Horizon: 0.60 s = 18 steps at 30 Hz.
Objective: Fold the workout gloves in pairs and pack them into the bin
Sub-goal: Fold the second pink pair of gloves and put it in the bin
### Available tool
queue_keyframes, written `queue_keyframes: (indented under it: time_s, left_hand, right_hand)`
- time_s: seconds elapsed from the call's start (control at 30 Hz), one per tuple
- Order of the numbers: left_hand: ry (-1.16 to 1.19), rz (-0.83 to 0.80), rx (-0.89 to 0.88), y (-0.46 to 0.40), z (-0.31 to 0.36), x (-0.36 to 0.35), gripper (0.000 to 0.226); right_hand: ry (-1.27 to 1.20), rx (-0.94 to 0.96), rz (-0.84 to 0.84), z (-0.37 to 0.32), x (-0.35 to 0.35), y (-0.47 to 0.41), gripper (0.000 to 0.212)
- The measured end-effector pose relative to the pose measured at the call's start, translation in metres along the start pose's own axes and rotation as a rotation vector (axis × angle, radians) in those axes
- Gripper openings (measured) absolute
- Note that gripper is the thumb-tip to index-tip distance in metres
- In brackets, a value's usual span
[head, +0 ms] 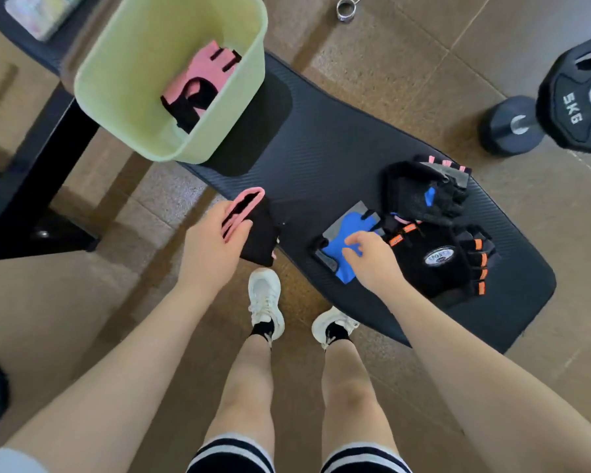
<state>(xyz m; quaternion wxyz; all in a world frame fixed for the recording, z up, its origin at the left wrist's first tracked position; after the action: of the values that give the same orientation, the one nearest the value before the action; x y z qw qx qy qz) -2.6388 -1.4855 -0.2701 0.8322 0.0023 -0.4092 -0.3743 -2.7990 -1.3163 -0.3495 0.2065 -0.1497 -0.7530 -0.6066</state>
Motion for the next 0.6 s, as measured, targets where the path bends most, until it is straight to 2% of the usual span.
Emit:
queue_keyframes:
  time_s: [0.07,0.13,0.23,0.3,0.4,0.47,0.53,0.6]
  left_hand:
    - [0.030,0.016,0.041,0.000,-0.012,-0.004,0.024]
    - [0.053,0.024,0.053,0.000,-0.019,-0.008,0.021]
    - [0.074,0.039,0.083,0.001,-0.027,-0.010,0.019]
    - [0.081,0.056,0.119,0.003,-0.030,-0.010,0.020]
    - [0.110,0.074,0.152,0.006,-0.029,-0.007,0.017]
    - [0.135,0.043,0.160,0.007,-0.024,-0.004,0.013]
    - [0.157,0.007,0.151,0.007,-0.015,0.001,0.008]
    - [0.173,0.003,0.152,0.006,-0.004,0.007,0.008]
  right_hand:
    - [0.093,0.030,0.038,0.006,-0.020,-0.007,0.034]
    - [0.175,0.067,0.173,0.007,-0.031,-0.007,0.045]
    - [0.460,0.113,0.304,0.004,-0.044,-0.005,0.060]
    - [0.567,0.121,0.342,0.006,-0.049,-0.006,0.056]
    - [0.588,0.200,0.446,0.005,-0.045,-0.003,0.033]
    - [0.304,0.114,0.377,0.006,-0.033,-0.002,0.019]
    - [-0.181,-0.036,0.237,0.005,-0.018,0.005,0.017]
    - [-0.570,-0.086,0.182,-0.001,0.001,0.018,0.015]
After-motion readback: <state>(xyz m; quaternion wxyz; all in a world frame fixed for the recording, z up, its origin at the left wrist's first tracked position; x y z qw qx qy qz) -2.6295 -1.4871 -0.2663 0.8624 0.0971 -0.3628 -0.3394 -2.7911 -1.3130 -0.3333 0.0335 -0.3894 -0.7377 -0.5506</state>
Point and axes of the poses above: each hand's wrist, its own y-axis away from the middle knuckle, its own x-axis out of the back of the hand, z = x × y, the point moved 2 cm from there along -y, towards the middle knuckle, and after that the axes turned 15 degrees about -x, right-handed, at the moved point
